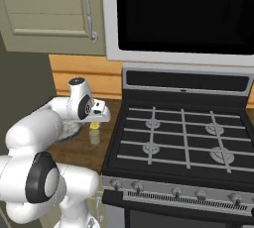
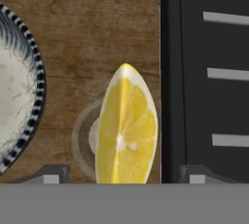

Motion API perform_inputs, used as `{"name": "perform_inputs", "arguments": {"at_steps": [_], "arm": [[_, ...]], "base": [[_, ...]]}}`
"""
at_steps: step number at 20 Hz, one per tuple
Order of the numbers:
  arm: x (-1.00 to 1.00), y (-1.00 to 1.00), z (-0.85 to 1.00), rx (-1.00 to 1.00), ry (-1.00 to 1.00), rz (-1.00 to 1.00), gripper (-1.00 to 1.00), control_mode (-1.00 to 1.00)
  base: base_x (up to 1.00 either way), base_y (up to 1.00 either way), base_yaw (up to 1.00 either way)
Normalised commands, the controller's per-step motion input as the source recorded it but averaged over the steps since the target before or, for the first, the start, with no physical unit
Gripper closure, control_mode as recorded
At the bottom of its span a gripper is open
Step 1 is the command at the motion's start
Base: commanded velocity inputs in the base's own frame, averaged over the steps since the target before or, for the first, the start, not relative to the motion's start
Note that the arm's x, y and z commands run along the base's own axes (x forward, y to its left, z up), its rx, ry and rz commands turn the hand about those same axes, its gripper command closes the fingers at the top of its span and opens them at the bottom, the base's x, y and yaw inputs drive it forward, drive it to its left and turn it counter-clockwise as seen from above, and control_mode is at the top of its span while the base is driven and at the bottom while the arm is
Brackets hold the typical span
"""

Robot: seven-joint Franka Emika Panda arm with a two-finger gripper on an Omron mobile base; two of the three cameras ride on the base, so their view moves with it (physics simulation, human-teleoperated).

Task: Grab a lemon wedge from the fridge and one ice cube from the ice bowl, and put them in the glass of lemonade.

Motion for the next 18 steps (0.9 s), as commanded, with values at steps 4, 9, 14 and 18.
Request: {"name": "perform_inputs", "arguments": {"at_steps": [4,9,14,18], "arm": [[-0.06,0.0,0.1,0.01,-0.01,0.0,-1.0,-1.0],[-0.11,0.02,0.33,0.03,-0.09,0.0,-1.0,-1.0],[-0.13,0.01,0.48,0.05,-0.12,0.0,-1.0,-1.0],[-0.23,0.14,0.51,0.06,-0.14,0.05,-1.0,-1.0]], "base": [[0.0,0.0,0.0],[0.0,0.0,0.0],[0.0,0.0,0.0],[0.0,0.0,0.0]]}}
